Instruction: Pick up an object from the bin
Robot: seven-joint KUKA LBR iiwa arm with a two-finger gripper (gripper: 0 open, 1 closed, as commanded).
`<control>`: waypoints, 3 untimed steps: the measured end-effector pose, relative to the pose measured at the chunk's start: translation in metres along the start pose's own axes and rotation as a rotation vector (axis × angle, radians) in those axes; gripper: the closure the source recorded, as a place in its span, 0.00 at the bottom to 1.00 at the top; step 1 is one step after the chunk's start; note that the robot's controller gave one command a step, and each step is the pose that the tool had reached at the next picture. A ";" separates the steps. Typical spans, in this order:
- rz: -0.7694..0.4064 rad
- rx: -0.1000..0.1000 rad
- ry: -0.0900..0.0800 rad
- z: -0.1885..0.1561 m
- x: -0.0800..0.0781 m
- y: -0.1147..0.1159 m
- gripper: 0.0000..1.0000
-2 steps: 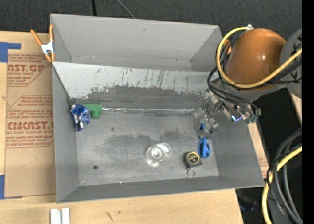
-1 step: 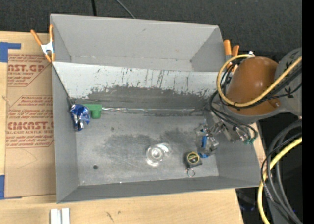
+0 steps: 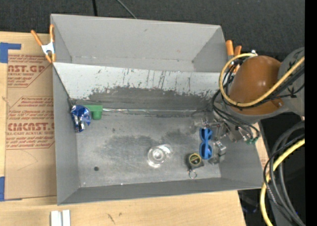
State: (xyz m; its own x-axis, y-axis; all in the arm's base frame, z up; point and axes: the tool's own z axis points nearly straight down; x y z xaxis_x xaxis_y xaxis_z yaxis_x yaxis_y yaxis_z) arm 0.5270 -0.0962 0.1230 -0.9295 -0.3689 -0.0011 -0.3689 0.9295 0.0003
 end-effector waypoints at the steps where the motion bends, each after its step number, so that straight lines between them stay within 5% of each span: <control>1: -0.447 -0.003 0.003 0.046 0.036 -0.011 0.00; 2: -0.447 -0.001 0.000 0.045 0.035 -0.011 1.00; 3: -0.447 -0.001 0.001 0.045 0.035 -0.011 0.00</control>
Offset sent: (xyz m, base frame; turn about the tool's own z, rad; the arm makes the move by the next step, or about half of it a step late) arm -0.0281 -0.0242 -0.0442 -0.4482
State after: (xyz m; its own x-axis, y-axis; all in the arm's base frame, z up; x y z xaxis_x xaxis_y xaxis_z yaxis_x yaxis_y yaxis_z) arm 0.4989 -0.1193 0.0781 -0.6786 -0.7345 -0.0007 -0.7345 0.6786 0.0011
